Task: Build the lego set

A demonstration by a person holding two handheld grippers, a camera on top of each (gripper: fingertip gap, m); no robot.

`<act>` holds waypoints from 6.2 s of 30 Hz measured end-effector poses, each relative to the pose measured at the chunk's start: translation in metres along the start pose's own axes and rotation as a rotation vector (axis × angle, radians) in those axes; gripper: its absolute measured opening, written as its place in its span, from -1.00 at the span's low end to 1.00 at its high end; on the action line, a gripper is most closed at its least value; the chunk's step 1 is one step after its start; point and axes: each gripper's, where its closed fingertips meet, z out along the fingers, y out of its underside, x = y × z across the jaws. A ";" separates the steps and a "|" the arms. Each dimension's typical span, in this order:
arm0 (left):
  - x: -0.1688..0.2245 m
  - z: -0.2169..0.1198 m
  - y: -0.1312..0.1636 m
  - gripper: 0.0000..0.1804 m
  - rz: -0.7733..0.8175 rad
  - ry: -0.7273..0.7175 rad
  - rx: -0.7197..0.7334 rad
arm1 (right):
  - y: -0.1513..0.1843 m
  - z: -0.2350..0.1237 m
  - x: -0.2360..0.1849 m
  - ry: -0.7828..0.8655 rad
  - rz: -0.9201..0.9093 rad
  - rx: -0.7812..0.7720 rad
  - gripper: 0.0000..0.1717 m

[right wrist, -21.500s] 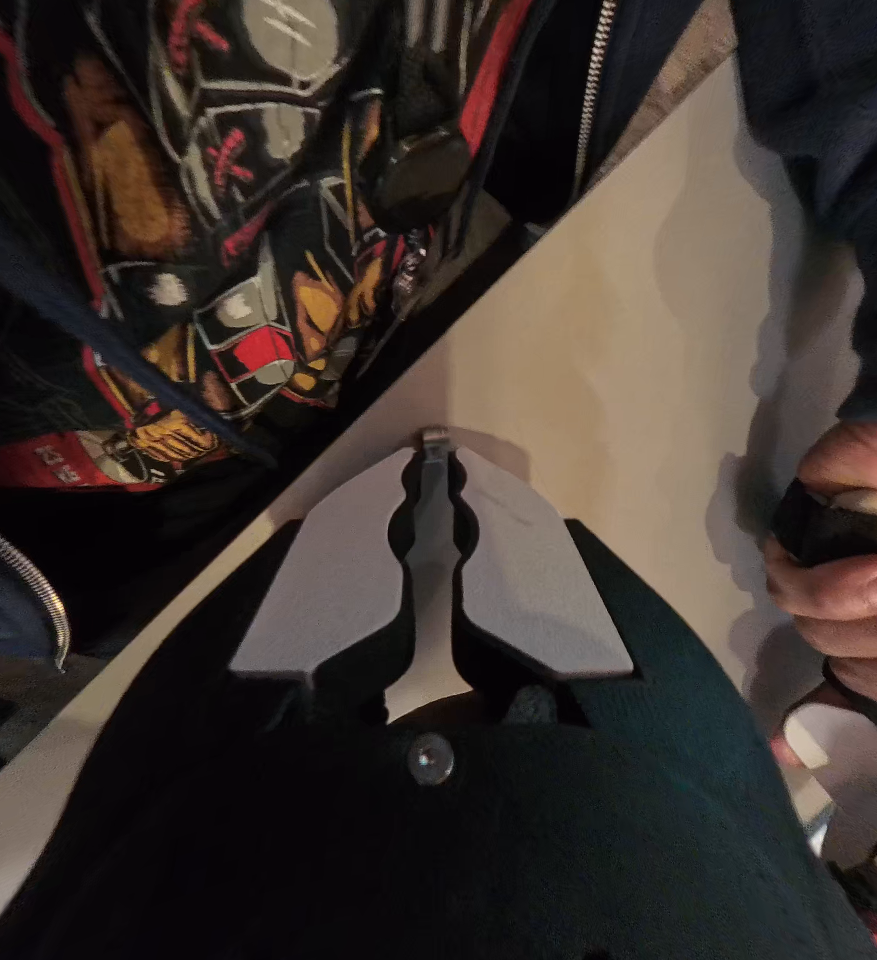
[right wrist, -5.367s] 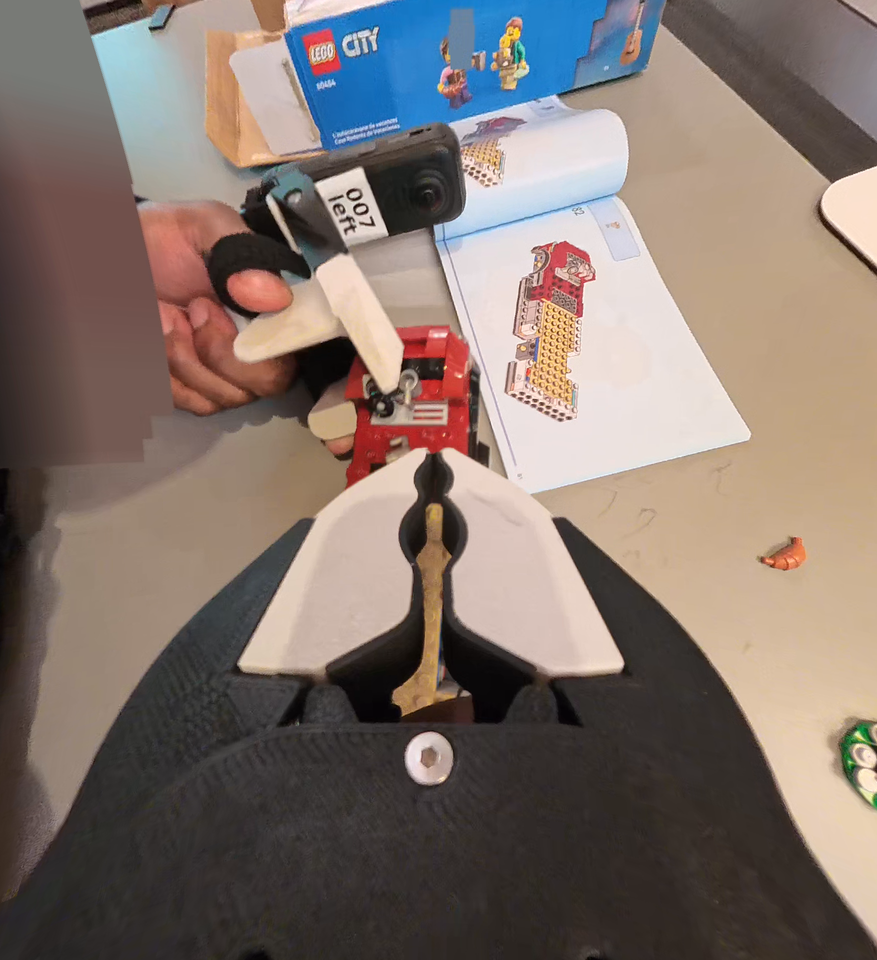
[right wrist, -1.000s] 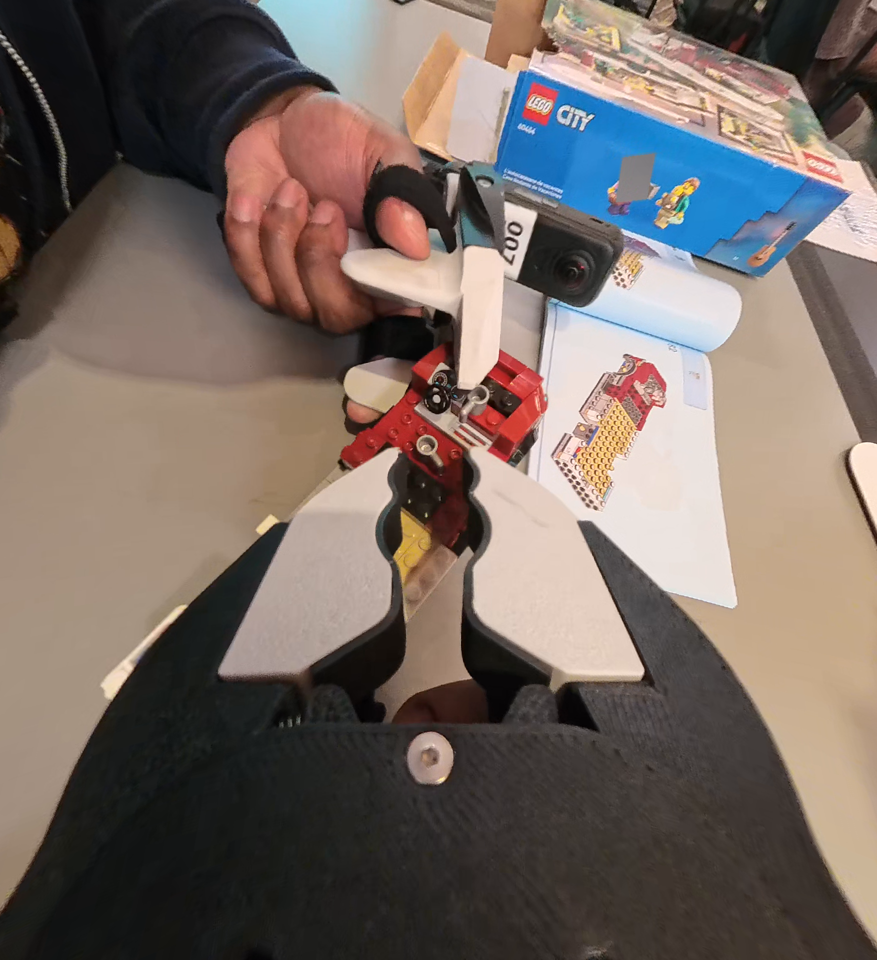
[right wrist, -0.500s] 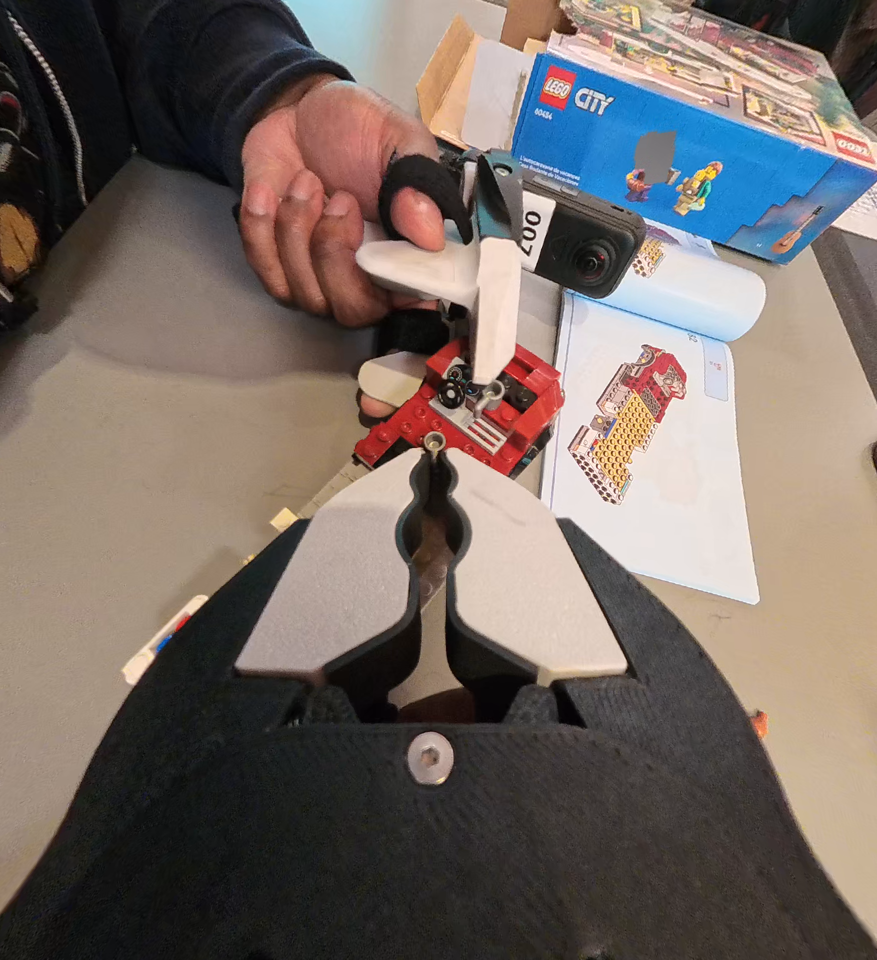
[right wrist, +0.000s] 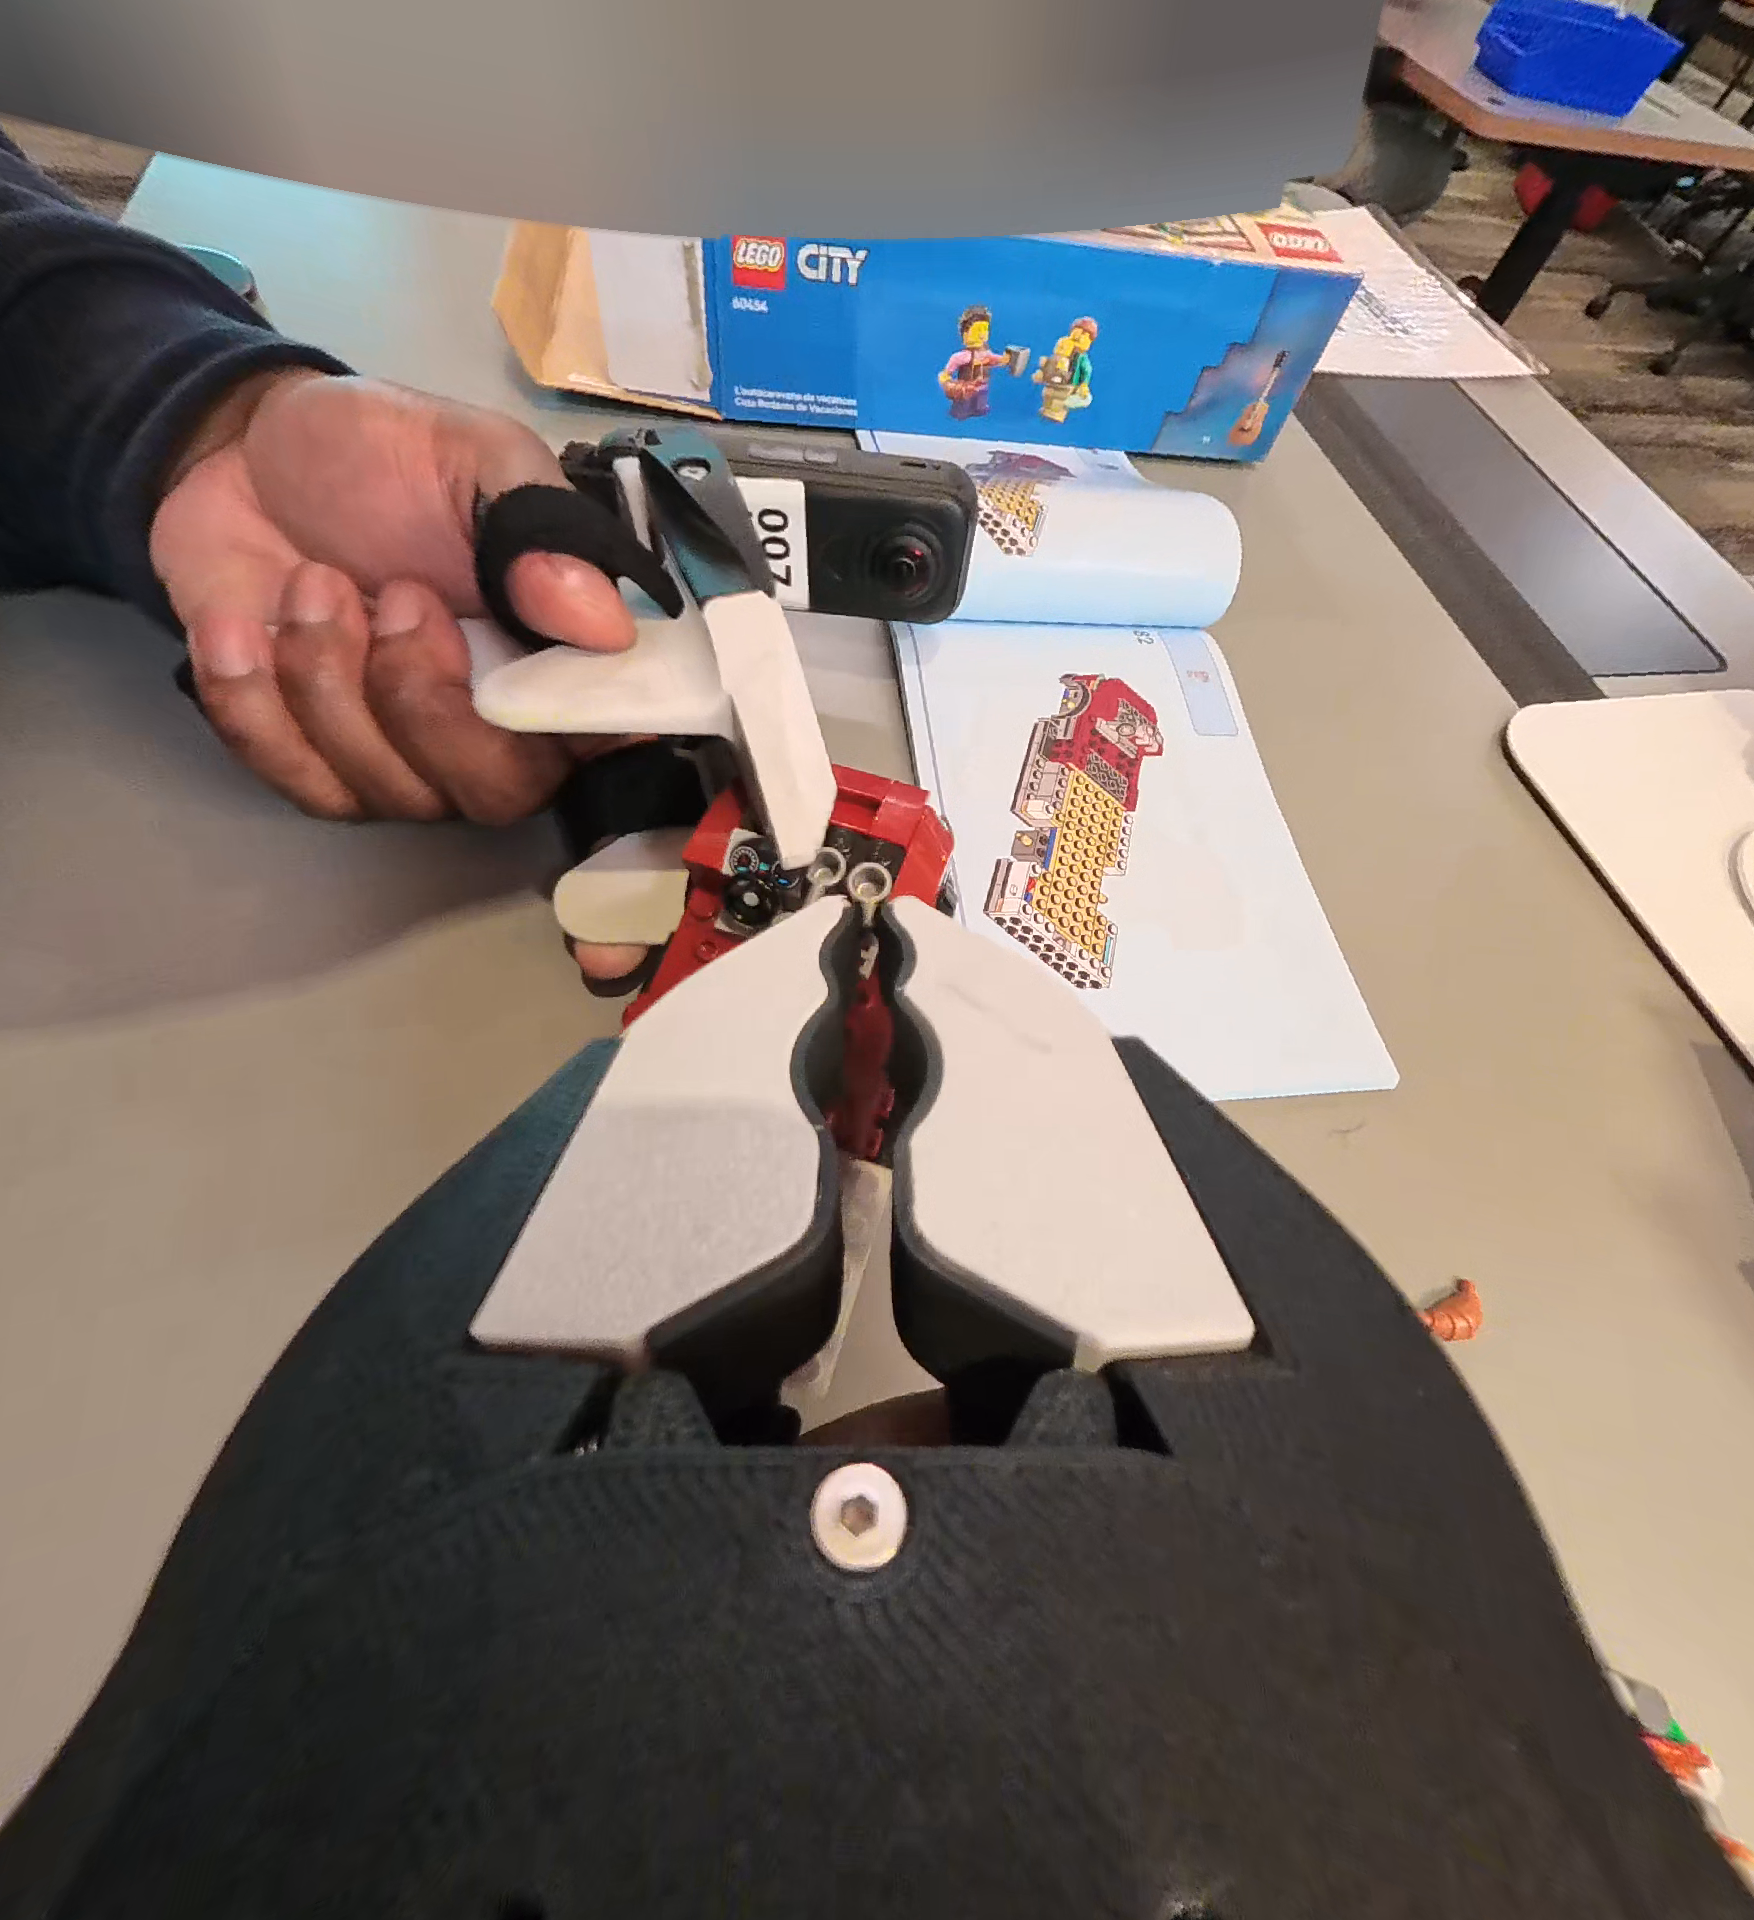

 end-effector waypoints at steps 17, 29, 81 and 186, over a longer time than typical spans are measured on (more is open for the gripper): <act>0.000 0.001 0.002 -0.45 0.080 -0.052 -0.001 | 0.002 -0.003 -0.001 0.060 -0.011 -0.137 -0.97; 0.002 0.002 0.002 -0.45 0.002 0.009 -0.002 | 0.002 -0.004 -0.001 0.047 -0.002 -0.116 -0.94; -0.001 0.004 0.007 -0.45 0.039 -0.036 -0.021 | 0.004 -0.004 -0.015 0.206 -0.791 -0.219 -0.71; 0.008 0.000 0.000 -0.46 0.023 0.007 0.035 | -0.006 -0.007 -0.005 0.135 -0.288 -0.086 -0.61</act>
